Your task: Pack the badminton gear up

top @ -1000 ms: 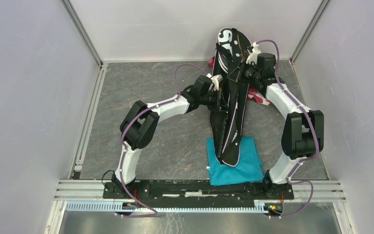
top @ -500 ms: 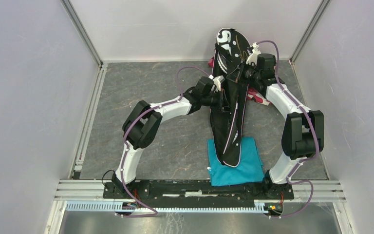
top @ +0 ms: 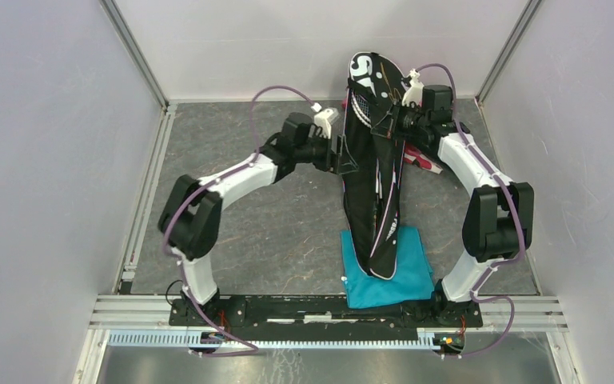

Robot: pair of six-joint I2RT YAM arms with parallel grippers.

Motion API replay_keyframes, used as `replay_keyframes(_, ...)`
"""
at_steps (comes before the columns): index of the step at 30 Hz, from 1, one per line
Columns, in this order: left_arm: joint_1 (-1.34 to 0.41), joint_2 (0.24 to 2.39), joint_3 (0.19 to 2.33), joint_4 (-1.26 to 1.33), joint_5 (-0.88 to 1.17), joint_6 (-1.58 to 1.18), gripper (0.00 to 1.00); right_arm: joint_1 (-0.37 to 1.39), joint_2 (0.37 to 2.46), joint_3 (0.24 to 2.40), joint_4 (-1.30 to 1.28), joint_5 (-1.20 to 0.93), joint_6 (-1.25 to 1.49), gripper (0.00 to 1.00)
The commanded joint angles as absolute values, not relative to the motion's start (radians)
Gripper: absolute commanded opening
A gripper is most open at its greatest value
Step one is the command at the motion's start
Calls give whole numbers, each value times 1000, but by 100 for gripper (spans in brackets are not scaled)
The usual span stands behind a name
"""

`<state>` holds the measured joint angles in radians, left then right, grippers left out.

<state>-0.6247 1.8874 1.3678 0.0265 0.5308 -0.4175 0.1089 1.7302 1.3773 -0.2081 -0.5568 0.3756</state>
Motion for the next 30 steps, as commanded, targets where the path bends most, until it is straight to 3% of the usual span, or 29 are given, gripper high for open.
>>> replay_keyframes(1,-616,1728,1312,-13,419,-158,80,106,1664,1461,-200,-627,345,0)
replay_keyframes(9,-606,1827,1400,26,190,-115,86,105,1657,1482,-195,-697,343,0)
replay_keyframes(17,-597,1959,1492,68,196,-184,86,107,1667,1496,-214,-764,322,0)
replay_keyframes(20,-589,1951,1472,101,256,-259,68,110,1673,1500,-239,-775,297,0)
replay_keyframes(22,-572,1923,1430,152,319,-326,44,117,1676,1512,-267,-769,265,0)
replay_keyframes(24,-554,1890,1392,180,354,-410,14,134,1681,1539,-317,-746,215,0)
replay_keyframes(25,-543,1865,1381,178,367,-455,5,145,1687,1556,-346,-733,185,0)
replay_keyframes(30,-505,1749,1331,83,331,-575,2,225,1712,1617,-453,-654,83,2)
